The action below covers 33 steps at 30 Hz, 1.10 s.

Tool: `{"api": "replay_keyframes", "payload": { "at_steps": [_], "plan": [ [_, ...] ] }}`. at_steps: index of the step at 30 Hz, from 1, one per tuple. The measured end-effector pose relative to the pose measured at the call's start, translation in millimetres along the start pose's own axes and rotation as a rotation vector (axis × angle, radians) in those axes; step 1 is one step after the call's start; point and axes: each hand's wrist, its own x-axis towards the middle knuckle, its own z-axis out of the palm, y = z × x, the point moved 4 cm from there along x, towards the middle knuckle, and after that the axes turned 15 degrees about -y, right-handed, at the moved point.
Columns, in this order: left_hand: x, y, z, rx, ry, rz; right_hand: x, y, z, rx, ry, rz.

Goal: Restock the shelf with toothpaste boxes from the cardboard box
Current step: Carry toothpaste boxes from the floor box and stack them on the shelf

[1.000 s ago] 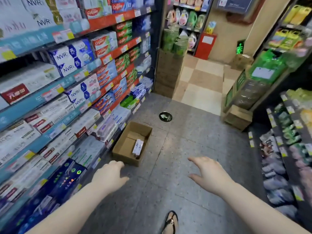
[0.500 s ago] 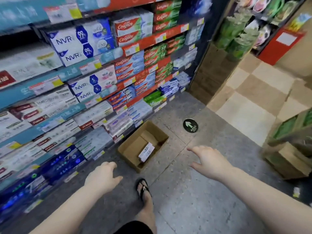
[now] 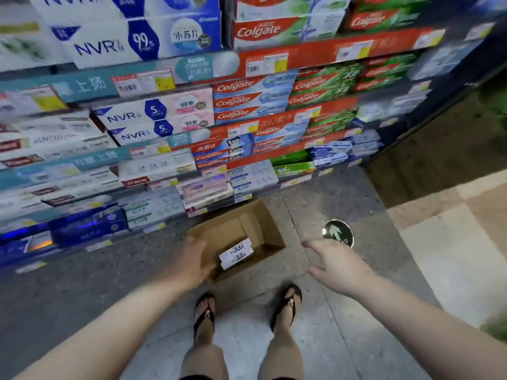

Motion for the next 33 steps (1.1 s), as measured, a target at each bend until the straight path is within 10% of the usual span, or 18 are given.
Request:
{"api": "replay_keyframes", "payload": {
  "at_steps": [11, 33],
  "plan": [
    [98, 14, 96, -0.324, 0.017, -0.271, 211, 59, 0, -0.207, -0.202, -0.272],
    [372, -95, 282, -0.409, 0.073, -0.311, 544, 54, 231, -0.432, -0.353, -0.378]
  ]
}}
